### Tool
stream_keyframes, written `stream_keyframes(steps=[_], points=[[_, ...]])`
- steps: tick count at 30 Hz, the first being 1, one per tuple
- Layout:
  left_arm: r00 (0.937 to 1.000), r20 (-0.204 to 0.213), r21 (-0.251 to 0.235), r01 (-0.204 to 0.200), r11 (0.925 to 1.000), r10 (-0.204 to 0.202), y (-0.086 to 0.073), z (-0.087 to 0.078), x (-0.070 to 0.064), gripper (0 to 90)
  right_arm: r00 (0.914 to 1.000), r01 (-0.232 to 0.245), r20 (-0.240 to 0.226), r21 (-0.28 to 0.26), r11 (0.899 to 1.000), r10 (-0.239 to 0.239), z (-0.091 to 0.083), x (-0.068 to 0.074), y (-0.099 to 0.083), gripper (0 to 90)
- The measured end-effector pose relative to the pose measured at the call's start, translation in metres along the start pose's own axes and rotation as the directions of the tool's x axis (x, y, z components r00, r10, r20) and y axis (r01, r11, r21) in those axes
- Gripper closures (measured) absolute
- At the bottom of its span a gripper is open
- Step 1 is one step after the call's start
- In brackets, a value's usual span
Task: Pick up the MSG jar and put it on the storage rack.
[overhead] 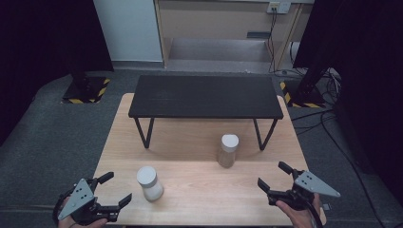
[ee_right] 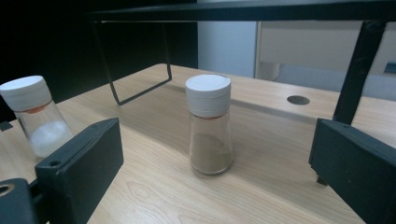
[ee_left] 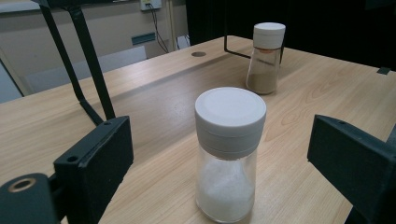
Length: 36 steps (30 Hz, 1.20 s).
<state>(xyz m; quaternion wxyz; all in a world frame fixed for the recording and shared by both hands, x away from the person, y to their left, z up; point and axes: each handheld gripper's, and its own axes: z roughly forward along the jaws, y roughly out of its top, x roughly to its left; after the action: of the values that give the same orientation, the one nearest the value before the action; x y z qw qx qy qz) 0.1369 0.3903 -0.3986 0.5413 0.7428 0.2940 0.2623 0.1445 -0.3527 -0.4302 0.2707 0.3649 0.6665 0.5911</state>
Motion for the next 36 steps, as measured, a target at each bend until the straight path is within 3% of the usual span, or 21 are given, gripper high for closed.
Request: stream_keyframes(steps=[3,7,14,18,29,36], points=[[1.0,0.005,-0.001,-0.002,1.0,0.002,0.0,0.0,0.0,6.1,0.9996,0.027,-0.012,0.007,1.0,-0.026,-0.005,0.0,-0.005,3.0],[1.0,0.009,-0.005,0.003,1.0,-0.003,0.001,-0.001,0.002,6.0,0.9995,0.001,-0.033,0.006,1.0,-0.001,-0.005,-0.004,-0.012,2.5],[0.9997,0.022,-0.012,0.015,0.9998,-0.015,0.005,-0.006,0.007,5.8,0.9958,0.003,-0.092,-0.008,1.0,-0.004,-0.002,-0.012,-0.017,2.4],[0.9994,0.034,-0.011,-0.002,0.9999,0.002,0.013,-0.009,0.01,5.7,0.9934,0.003,-0.115,-0.024,1.0,-0.005,-0.002,-0.015,-0.019,2.3],[0.9984,0.057,-0.01,-0.005,0.9999,0.005,0.039,-0.018,0.023,5.0,0.9916,-0.005,-0.129,-0.018,1.0,0.003,-0.001,-0.017,-0.02,2.6],[0.9985,0.045,0.011,-0.03,0.9995,0.03,0.054,-0.026,0.028,4.2,0.9911,-0.005,-0.133,-0.019,1.0,0.003,-0.001,-0.018,-0.02,2.6]])
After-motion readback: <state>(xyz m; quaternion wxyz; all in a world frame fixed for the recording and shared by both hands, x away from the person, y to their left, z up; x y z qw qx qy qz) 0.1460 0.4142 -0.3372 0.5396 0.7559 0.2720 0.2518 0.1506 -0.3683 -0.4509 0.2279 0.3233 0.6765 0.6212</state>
